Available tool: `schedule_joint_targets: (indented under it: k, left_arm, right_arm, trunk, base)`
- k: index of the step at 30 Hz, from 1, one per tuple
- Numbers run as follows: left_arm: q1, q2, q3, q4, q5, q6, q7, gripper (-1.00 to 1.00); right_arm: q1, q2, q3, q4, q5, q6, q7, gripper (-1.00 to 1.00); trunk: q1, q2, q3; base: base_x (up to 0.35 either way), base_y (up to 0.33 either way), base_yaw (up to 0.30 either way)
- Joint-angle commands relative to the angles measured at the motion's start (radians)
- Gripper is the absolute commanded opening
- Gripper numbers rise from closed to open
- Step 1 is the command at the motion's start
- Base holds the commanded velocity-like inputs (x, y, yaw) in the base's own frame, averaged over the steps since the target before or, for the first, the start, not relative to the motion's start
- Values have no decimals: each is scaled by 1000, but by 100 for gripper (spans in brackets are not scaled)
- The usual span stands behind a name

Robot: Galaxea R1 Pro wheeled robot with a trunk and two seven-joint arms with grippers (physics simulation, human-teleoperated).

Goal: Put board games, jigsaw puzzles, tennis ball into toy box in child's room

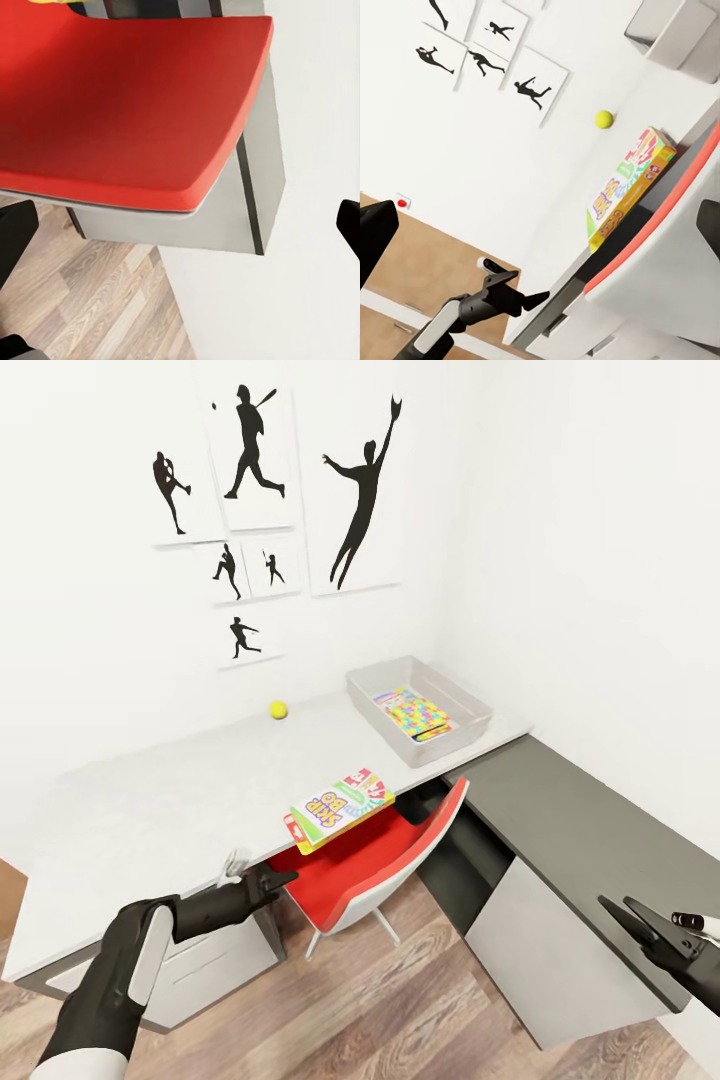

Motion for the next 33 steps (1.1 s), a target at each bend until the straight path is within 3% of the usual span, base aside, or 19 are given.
schedule_joint_targets:
  k: [1,9,14,20,33]
  left_arm:
    - [-1,-4,4,0,-4,4,-3,100]
    - [-1,-27,17,0,-1,2,44,100]
    - [0,-83,91,1,-2,-76,62,100]
    - [-1,-129,117,10,3,-129,129,100]
    - [-4,-156,124,24,7,-138,221,100]
  right_arm:
    - [-1,0,0,0,-4,9,1,100]
    - [-1,0,2,0,-4,9,0,100]
    - [-1,1,3,0,-4,8,-2,100]
    - [-1,14,6,0,-1,7,-33,100]
    - [-1,33,15,-2,0,9,-78,100]
  trunk:
    - [0,-1,-1]
    - [31,-57,-26]
    - [50,-92,-42]
    - [73,-134,-61]
    - [123,-225,-102]
  base:
    - [0,0,0]
    - [0,0,0]
    - [0,0,0]
    - [0,0,0]
    - [0,0,0]
